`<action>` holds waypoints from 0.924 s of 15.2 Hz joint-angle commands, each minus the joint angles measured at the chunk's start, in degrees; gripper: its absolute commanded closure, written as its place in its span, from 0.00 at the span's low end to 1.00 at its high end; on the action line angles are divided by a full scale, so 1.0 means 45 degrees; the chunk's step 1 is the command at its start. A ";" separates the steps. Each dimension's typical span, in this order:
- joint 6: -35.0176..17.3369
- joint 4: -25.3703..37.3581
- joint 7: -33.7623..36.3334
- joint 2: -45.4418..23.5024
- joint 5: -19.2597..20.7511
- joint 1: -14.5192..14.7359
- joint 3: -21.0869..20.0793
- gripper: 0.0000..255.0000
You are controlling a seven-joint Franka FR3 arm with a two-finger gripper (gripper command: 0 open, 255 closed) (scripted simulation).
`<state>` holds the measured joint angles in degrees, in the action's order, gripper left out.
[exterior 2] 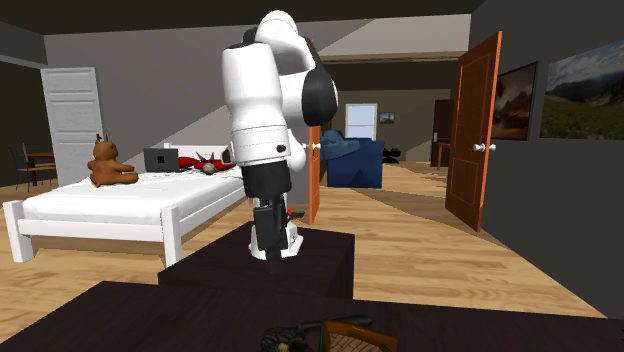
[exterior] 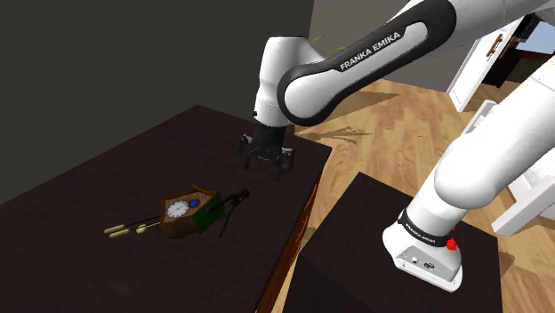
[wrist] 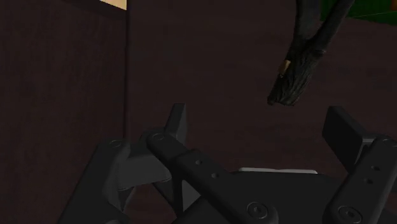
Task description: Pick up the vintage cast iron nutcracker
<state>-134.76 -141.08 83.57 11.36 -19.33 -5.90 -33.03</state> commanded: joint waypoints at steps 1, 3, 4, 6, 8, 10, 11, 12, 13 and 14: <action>-0.0769 0.0462 0.1573 -0.1150 0.0349 -0.0175 -0.0466 0.00; -0.1463 0.1021 0.3133 -0.2384 0.1002 -0.0276 -0.0718 0.00; -0.1784 0.1324 0.3938 -0.3009 0.1395 -0.0263 -0.0760 0.00; -0.2316 0.1930 0.5428 -0.4155 0.2168 -0.0089 -0.0655 0.00; -0.2663 0.1851 0.5527 -0.4458 0.2371 0.0030 -0.0537 0.00; -0.3007 0.1784 0.5644 -0.4772 0.2600 0.0108 -0.0452 0.00; -0.3177 0.1755 0.5706 -0.4933 0.2720 0.0150 -0.0405 0.00; -0.3346 0.1729 0.5770 -0.5094 0.2843 0.0194 -0.0354 0.00; -0.3513 0.1706 0.5835 -0.5257 0.2967 0.0243 -0.0296 0.00; -0.3609 0.1694 0.5872 -0.5351 0.3038 0.0275 -0.0258 0.00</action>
<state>-150.33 -133.37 109.71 -12.08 -6.16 -4.87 -34.41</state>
